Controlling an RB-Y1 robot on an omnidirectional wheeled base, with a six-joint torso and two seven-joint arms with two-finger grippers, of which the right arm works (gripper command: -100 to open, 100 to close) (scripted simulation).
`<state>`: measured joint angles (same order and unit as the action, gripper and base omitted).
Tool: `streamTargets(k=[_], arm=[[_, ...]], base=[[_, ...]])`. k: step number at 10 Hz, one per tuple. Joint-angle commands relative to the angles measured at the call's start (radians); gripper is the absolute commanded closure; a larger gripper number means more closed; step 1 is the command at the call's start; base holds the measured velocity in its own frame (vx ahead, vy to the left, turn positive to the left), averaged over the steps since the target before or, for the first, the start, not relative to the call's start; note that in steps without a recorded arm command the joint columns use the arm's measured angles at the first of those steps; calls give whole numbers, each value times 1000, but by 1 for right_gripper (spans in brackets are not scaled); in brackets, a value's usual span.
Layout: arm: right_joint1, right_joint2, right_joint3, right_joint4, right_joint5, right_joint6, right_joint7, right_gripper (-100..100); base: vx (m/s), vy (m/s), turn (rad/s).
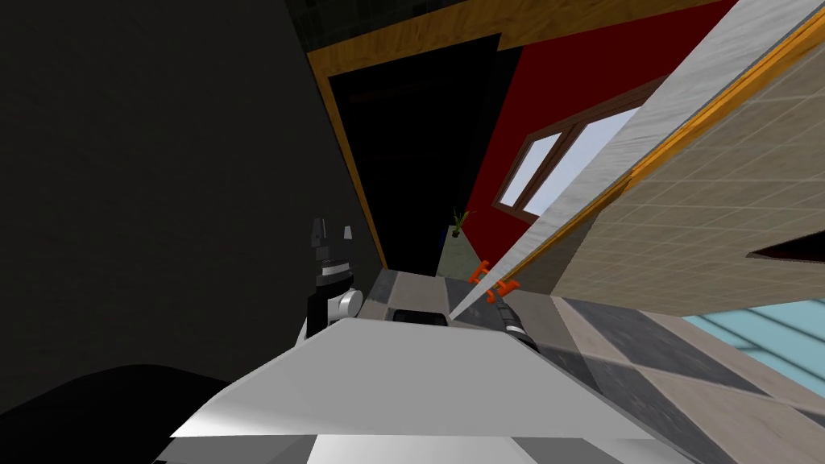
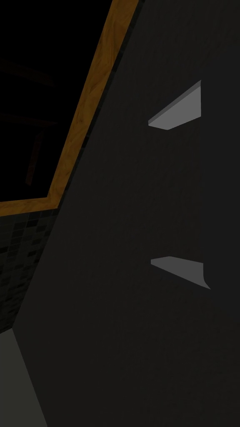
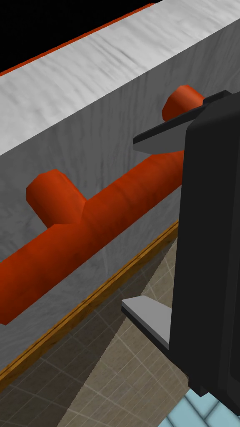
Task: Pull the door open
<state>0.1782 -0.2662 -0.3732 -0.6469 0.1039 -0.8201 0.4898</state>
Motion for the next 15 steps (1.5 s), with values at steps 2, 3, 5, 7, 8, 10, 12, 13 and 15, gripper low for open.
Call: streamTargets(k=[2, 3, 5, 7, 8, 10, 12, 13, 15], arm=[[-11, -27, -24, -21, -30, 5, -40, 100], [-11, -27, -24, -21, -30, 5, -40, 100], [-11, -26, -24, -49, -30, 5, -40, 100], [-11, -27, -24, 25, -30, 5, -40, 100], [-11, -27, -24, -2, -30, 5, -40, 100], [-11, -27, -24, -21, -30, 5, -40, 100], [15, 4, 12, -10, -30, -6, -90, 100], [14, 4, 14, -12, -34, -6, -102, 100], [13, 4, 22, -16, -44, -6, -141, 100]], base=[[-31, -27, 61], [-20, 5, 4], [-13, -1, -2], [13, 14, -1], [33, -21, -23], [2, -5, 3], [-74, -31, 128], [-77, -82, 126], [-77, -94, 112]])
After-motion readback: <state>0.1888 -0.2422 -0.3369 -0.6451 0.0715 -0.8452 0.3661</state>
